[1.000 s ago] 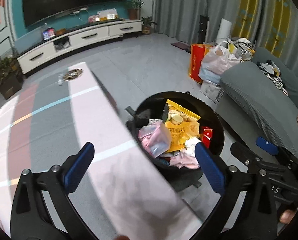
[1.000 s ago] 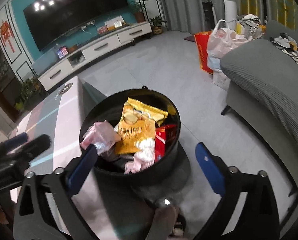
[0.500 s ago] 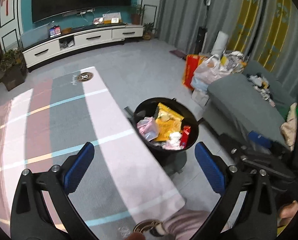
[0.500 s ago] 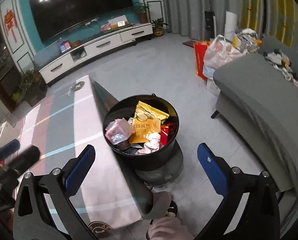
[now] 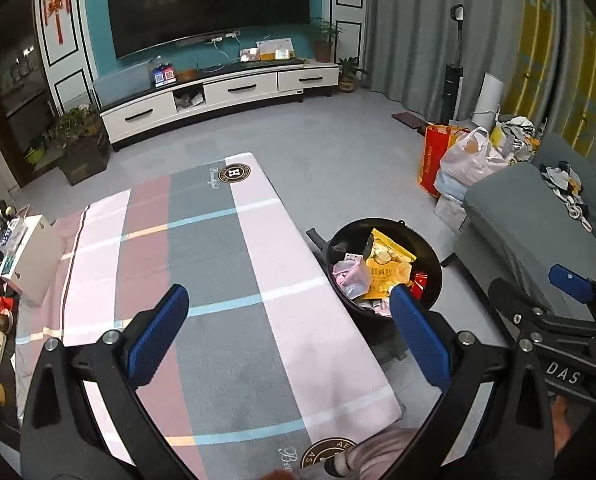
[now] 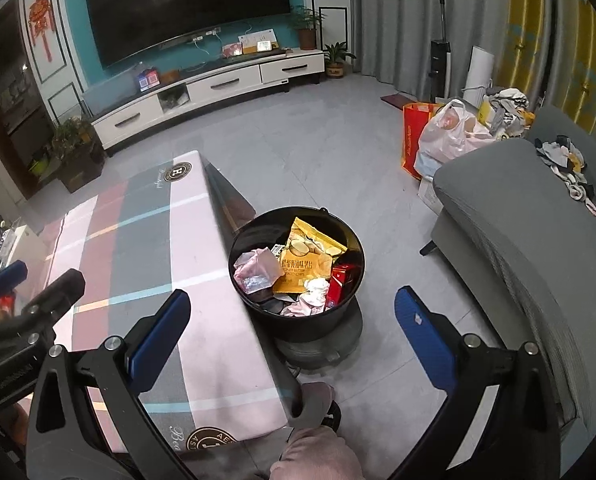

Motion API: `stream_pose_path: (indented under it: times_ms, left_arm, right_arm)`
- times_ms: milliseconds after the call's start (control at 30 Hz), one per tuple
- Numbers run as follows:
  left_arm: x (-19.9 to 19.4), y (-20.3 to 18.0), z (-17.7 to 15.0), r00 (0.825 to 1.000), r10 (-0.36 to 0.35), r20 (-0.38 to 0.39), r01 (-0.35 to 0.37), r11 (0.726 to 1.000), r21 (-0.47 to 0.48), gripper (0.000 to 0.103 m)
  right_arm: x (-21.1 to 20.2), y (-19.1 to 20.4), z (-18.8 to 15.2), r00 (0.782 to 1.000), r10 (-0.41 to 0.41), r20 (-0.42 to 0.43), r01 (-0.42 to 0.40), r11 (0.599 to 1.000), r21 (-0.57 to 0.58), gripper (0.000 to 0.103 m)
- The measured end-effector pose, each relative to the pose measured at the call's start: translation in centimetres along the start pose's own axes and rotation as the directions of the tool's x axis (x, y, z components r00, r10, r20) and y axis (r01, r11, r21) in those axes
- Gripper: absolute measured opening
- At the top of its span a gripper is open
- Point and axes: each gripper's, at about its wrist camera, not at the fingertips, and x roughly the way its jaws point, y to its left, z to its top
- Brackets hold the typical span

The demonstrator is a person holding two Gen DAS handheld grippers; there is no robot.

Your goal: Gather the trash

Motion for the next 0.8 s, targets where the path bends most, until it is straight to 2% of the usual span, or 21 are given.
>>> stream_pose_path:
  times_ms: [800]
  left_arm:
    - [-0.1, 0.6, -0.2, 0.999, 0.042, 0.011, -0.042, 0.999, -0.005, 0.100]
  right_arm:
    - [-0.2, 0.7, -0.4, 1.000, -0.001, 0.009, 0.001, 1.000, -0.013, 0.100]
